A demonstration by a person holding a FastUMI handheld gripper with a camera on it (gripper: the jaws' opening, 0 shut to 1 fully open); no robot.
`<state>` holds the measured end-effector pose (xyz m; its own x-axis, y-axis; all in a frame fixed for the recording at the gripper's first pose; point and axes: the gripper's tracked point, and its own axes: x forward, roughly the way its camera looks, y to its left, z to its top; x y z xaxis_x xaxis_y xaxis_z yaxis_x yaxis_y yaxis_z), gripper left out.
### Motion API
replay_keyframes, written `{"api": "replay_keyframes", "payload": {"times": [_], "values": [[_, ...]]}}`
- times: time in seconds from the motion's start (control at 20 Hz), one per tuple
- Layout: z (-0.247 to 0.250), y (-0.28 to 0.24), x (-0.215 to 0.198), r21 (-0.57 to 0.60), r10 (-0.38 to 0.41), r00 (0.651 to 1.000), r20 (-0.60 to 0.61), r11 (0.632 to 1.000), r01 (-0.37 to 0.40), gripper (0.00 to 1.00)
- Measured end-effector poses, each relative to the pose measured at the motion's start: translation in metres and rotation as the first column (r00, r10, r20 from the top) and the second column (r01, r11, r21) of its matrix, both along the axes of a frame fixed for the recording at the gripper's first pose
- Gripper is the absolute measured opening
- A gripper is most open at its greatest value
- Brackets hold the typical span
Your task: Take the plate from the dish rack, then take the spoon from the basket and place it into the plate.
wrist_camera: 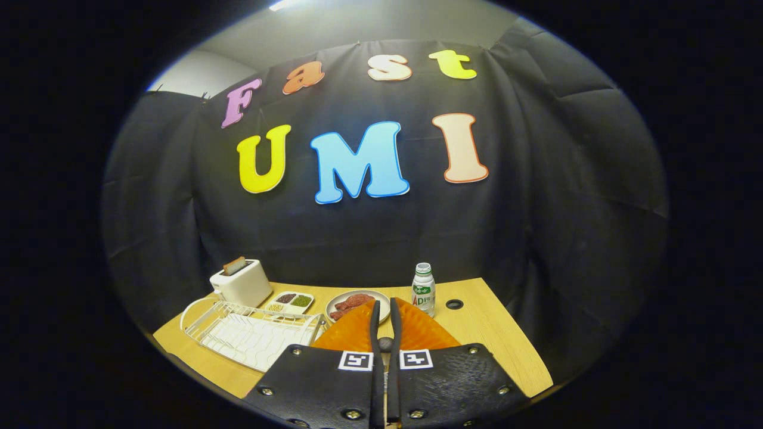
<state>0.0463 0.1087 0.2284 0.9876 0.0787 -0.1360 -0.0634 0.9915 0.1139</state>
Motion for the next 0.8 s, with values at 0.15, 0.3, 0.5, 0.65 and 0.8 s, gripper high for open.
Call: {"api": "replay_keyframes", "payload": {"times": [0.15, 0.3, 0.5, 0.65, 0.8], "values": [[0.008, 0.001, -0.020, 0.018, -0.015, 1.000, -0.006, 1.000, 0.015, 0.02], [0.005, 0.004, -0.047, 0.006, -0.033, 0.999, -0.014, 0.999, 0.033, 0.02], [-0.010, 0.024, -0.078, -0.015, -0.028, 0.999, -0.042, 1.000, 0.028, 0.02], [-0.022, 0.045, -0.090, -0.001, -0.010, 0.998, -0.063, 1.000, 0.010, 0.02], [-0.032, 0.064, -0.098, 0.003, 0.014, 0.997, -0.081, 1.000, -0.014, 0.02]]}}
